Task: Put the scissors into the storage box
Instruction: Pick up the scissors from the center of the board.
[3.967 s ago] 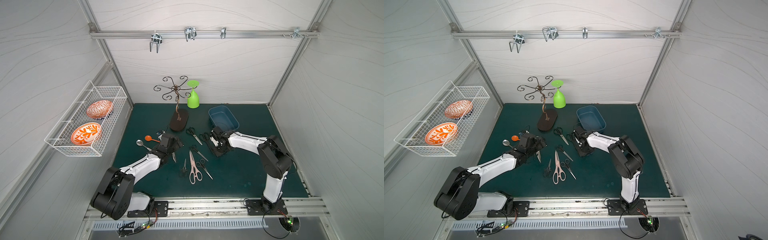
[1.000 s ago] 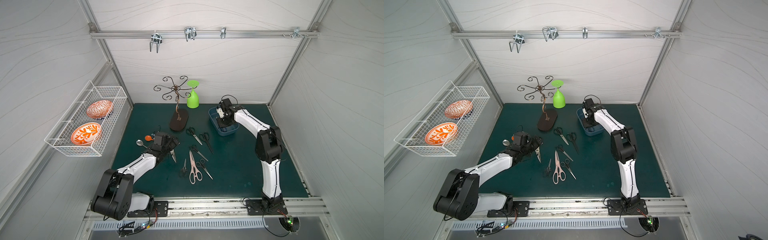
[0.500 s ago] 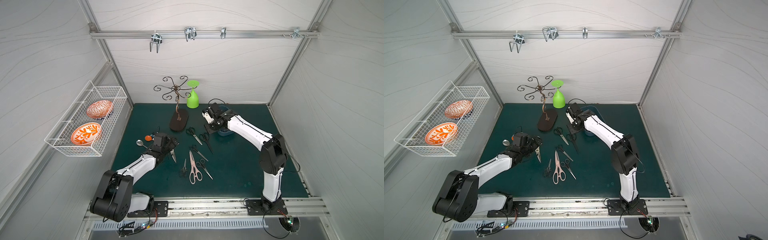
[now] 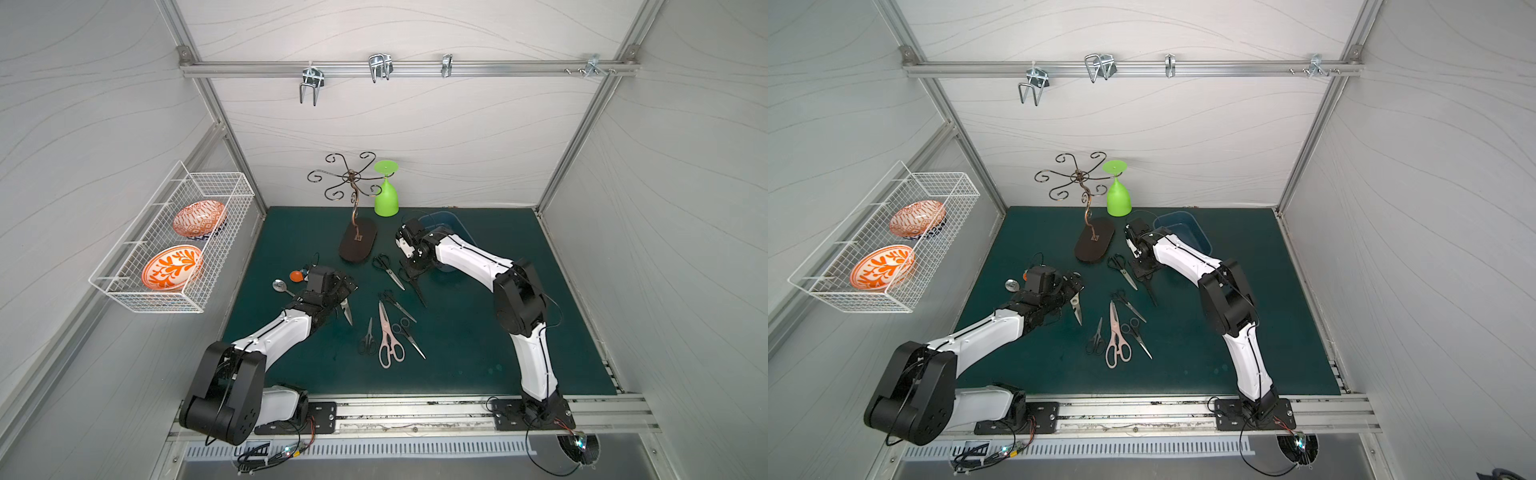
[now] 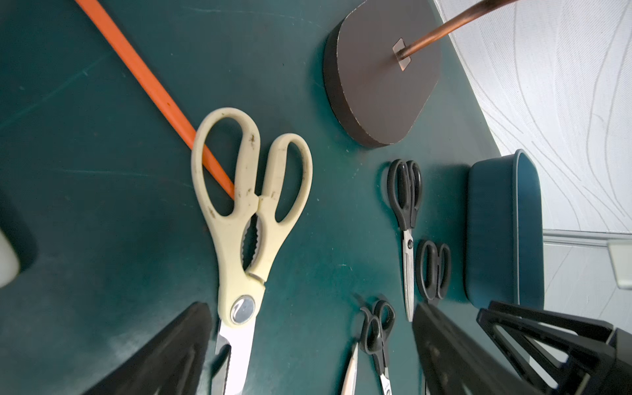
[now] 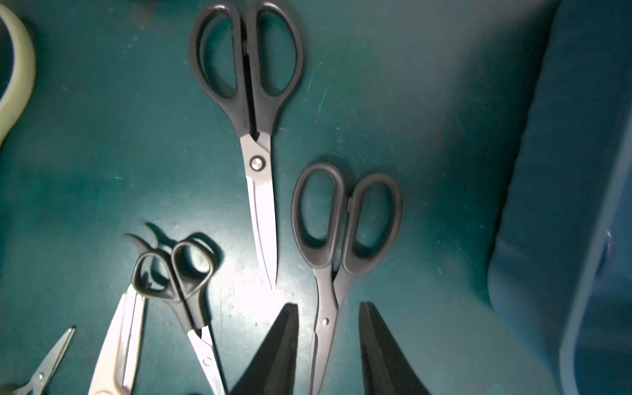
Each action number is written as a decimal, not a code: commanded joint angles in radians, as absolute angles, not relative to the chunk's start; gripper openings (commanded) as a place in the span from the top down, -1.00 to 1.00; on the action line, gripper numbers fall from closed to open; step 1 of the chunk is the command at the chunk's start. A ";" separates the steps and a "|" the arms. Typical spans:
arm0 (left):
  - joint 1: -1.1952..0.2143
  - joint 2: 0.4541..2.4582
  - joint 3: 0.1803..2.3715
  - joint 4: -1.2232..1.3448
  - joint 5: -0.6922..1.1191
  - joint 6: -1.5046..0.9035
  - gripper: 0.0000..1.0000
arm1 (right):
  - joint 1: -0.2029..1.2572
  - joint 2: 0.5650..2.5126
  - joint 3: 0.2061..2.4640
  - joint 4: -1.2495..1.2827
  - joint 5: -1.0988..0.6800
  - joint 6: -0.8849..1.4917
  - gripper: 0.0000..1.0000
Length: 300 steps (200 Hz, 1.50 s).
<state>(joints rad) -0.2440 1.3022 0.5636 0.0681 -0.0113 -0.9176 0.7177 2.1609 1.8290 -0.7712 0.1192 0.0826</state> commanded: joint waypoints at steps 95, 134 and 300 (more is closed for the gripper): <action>-0.242 1.299 0.574 0.078 -0.022 -0.902 -0.93 | 0.715 2.294 1.900 -0.739 0.158 0.135 0.32; -0.242 1.301 0.575 0.078 -0.021 -0.904 -0.93 | 0.712 2.317 1.907 -0.722 0.160 0.135 0.32; -0.242 1.301 0.569 0.087 -0.010 -0.911 -0.93 | 0.710 2.372 1.870 -0.709 0.181 0.131 0.53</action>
